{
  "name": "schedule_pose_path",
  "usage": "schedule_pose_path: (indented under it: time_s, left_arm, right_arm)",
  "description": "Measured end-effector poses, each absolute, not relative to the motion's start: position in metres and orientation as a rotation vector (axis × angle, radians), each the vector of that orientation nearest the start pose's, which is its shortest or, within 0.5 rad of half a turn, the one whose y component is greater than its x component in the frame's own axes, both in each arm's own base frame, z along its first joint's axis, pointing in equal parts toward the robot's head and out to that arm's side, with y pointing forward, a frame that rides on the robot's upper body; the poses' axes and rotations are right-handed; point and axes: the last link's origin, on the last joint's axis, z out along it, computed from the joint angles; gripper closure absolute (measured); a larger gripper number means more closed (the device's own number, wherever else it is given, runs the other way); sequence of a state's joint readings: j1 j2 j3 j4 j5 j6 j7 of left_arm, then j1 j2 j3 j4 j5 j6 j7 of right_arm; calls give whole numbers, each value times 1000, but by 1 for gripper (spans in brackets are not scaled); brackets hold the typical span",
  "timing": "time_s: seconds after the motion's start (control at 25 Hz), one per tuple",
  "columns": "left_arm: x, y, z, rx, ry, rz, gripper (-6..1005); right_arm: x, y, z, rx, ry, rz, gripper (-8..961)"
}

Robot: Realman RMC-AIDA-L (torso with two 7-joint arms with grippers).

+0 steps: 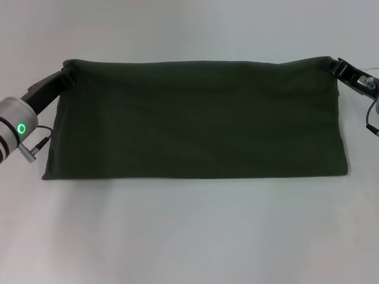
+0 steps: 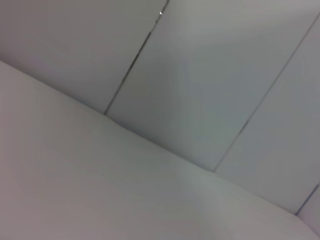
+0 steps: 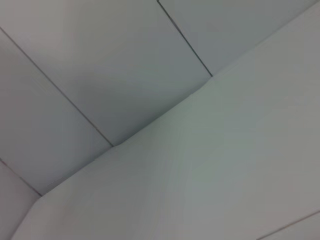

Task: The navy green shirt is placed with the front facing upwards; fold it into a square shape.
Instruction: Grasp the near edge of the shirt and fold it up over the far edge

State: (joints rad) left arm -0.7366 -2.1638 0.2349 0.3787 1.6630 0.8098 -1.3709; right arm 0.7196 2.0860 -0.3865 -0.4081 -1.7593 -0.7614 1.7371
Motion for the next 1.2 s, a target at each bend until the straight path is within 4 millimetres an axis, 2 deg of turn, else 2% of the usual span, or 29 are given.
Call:
schedule_pose_path:
  time_s: [0.6, 1.0, 1.12, 1.2]
  left_arm:
    - [-277, 427, -19, -1645, -1107, -903, 943]
    - [-278, 427, -18, -1604, -1095, -913, 935]
    - [-280, 426, -17, -1565, -1083, -919, 932]
    - [-283, 425, -16, -1538, -1085, -926, 858]
  right_arm:
    - [303, 432, 13, -1605, 1367, 897, 912]
    - [301, 434, 13, -1620, 1298, 879, 901]
    - [300, 433, 12, -1618, 1290, 885, 769]
    - [300, 433, 11, -1619, 1286, 886, 681]
